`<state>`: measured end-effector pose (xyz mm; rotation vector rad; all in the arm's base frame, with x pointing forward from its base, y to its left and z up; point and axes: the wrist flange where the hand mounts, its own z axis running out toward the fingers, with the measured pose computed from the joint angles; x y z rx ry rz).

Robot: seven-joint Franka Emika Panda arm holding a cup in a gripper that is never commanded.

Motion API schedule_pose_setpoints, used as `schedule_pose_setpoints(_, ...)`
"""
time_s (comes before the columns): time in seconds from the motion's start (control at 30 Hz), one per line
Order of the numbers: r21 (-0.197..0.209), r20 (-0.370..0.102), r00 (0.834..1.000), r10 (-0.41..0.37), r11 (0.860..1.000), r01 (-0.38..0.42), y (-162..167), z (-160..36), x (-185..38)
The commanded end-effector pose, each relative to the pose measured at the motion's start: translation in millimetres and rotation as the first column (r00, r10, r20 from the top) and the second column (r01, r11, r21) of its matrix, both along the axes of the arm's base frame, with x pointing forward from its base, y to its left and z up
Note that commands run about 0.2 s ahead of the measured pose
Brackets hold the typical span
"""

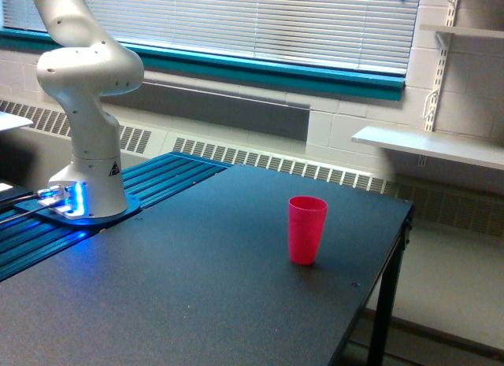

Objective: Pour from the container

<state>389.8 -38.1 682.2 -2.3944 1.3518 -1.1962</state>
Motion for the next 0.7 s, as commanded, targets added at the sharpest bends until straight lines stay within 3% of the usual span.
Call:
schedule_pose_setpoints(0.03,0.011,-0.029,0.999,-0.016,1.000,0.016,9,-11.1,1)
schedule_pose_setpoints(0.6,0.041,-0.119,0.993,-0.018,0.999,0.023,16,-48.6,7)
schedule_pose_setpoints(0.7,0.064,-0.138,0.990,-0.021,0.998,0.030,13,-58.2,8)
